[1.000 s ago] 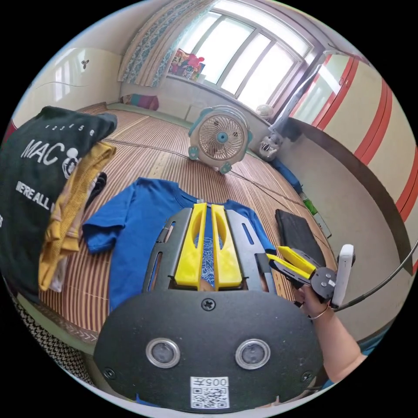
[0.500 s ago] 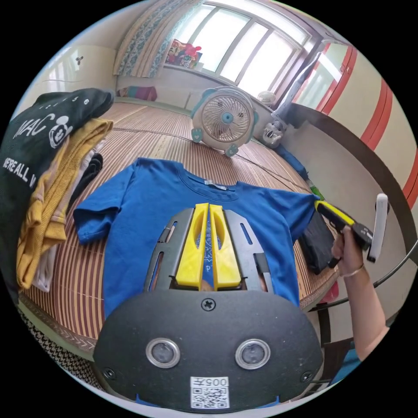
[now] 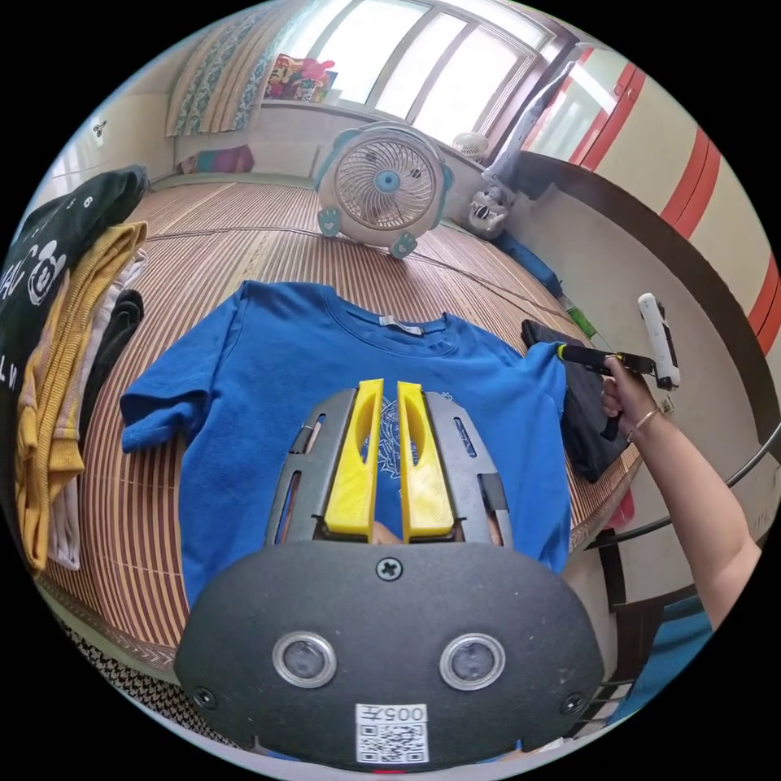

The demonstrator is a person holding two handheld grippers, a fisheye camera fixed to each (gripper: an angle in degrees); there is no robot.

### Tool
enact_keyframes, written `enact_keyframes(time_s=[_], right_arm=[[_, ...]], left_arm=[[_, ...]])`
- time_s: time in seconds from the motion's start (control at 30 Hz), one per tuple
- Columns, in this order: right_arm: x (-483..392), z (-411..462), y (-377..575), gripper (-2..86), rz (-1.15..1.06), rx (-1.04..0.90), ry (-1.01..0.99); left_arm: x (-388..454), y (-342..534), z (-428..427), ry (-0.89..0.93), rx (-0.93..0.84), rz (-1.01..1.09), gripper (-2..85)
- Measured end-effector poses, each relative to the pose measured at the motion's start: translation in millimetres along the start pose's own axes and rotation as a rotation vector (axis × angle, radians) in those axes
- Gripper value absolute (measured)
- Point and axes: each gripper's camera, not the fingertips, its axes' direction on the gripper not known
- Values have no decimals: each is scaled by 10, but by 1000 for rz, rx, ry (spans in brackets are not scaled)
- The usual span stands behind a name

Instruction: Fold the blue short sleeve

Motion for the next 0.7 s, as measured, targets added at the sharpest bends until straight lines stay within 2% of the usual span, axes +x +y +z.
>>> enact_keyframes(time_s=[0.2,0.27,0.37,0.5,0.57,0.7], right_arm=[[-127,-1116,1223,67,-86,175,-102],[-232,-1520,2002,77,-144,183,-240],[-393,-1828,3094,83,-205,179,-329],[-469,-1902,4238,85,-179,132,-399],[-451,-1907,4773,88,-144,110,-430],[-448,-1922,5221,89,-150,120,-445]], left_arm=[[197,289,-290,-42,137,13,7],[331,424,-470,-50,125,62,2],[489,863,-978,-24,129,150,-1],[601,1669,-1633,105,31,288,4],[712,2032,-1812,100,-48,399,12],[922,2773,-2112,69,-186,610,40]])
